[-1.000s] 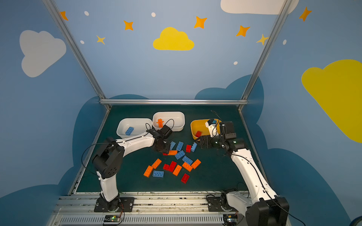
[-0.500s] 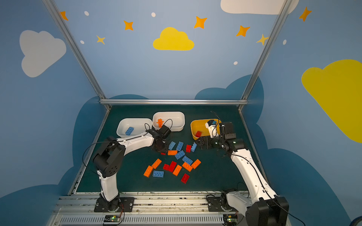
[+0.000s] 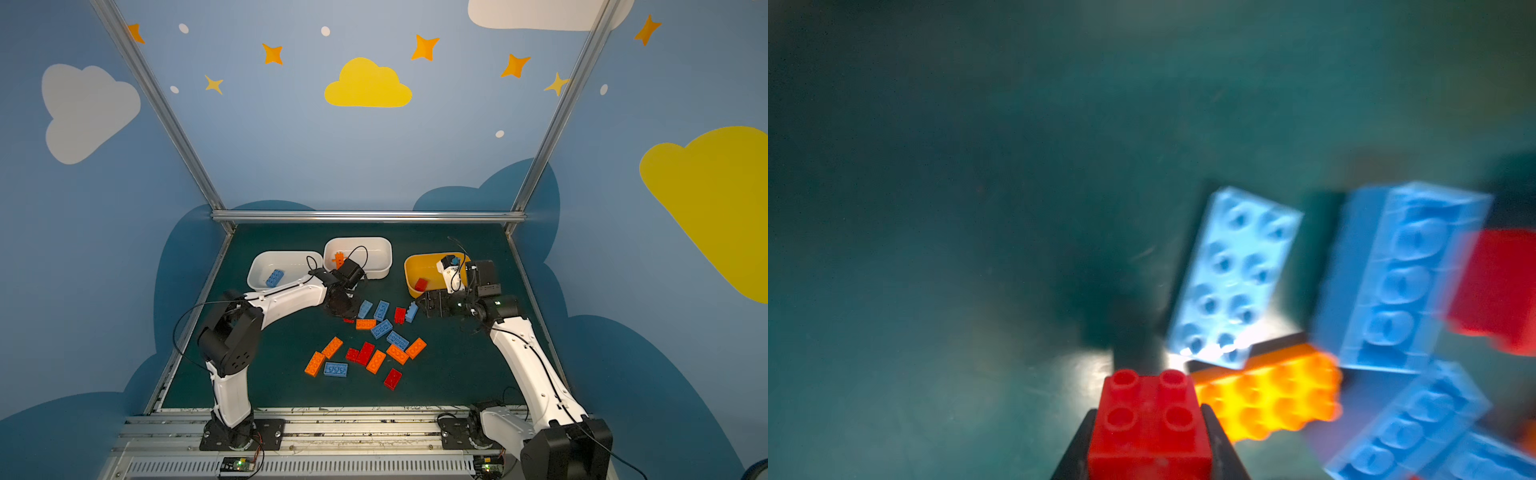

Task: Sort the legos into containers by color
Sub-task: Pick up the lego from the center of the table, then place the lego in the container.

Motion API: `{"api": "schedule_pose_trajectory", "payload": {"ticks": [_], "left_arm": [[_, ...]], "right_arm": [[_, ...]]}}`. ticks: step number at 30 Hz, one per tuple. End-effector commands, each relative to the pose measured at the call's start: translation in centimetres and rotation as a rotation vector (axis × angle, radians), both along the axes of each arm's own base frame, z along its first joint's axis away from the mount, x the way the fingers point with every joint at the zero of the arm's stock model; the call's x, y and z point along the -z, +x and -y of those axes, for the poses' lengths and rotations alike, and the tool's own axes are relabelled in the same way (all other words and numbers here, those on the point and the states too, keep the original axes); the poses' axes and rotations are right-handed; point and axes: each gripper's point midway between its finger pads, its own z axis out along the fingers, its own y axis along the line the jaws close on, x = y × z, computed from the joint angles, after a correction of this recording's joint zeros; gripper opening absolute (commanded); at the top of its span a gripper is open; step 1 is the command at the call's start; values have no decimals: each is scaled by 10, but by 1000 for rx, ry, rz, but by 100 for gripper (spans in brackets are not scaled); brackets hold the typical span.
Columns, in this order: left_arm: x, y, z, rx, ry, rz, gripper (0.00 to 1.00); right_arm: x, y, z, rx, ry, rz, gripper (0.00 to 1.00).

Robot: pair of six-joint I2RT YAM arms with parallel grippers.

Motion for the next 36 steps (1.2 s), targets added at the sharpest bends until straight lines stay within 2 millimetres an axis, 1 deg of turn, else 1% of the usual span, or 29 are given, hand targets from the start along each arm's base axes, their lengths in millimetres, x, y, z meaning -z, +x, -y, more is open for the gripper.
{"api": "schedule_pose_trajectory", "payload": {"ticks": [1, 2, 4, 6, 8, 12, 14, 17, 20, 24, 26, 28, 30, 31, 33, 36], "left_arm": [[-58, 10, 27, 55, -145, 72, 33], [-69, 14, 35, 66, -180, 93, 33], [-92, 24, 59, 106, -257, 139, 33], [-108, 35, 79, 142, -294, 173, 33], [-115, 46, 99, 170, -330, 189, 33], [-113, 71, 144, 227, -394, 215, 33], [-111, 84, 161, 244, -420, 228, 33], [-115, 101, 189, 278, -489, 278, 33], [-102, 116, 209, 300, -505, 297, 34], [-77, 132, 225, 314, -501, 299, 33], [-68, 140, 228, 319, -490, 323, 32], [-63, 147, 227, 313, -471, 346, 33], [-65, 151, 225, 313, -457, 367, 36], [-68, 150, 225, 320, -452, 374, 40], [-78, 146, 222, 343, -432, 386, 56], [-95, 135, 212, 379, -390, 388, 69]], "right_arm": [[0, -2, 11, 20, -31, 19, 98], [-2, -1, 13, 26, -33, 29, 98], [-6, 0, 17, 37, -36, 44, 98], [-10, 2, 21, 51, -39, 53, 98], [-13, 3, 21, 55, -33, 59, 98], [-15, 6, 22, 61, -30, 67, 98], [-17, 7, 23, 67, -28, 67, 98], [-20, 8, 24, 73, -30, 78, 98], [-21, 8, 25, 79, -30, 78, 98], [-21, 8, 26, 85, -28, 82, 98], [-21, 8, 26, 86, -29, 84, 98], [-21, 8, 27, 93, -26, 85, 98], [-22, 8, 27, 92, -25, 87, 98], [-22, 8, 27, 92, -25, 87, 98], [-24, 8, 27, 91, -25, 88, 98], [-29, 7, 25, 82, -15, 97, 98]]}}
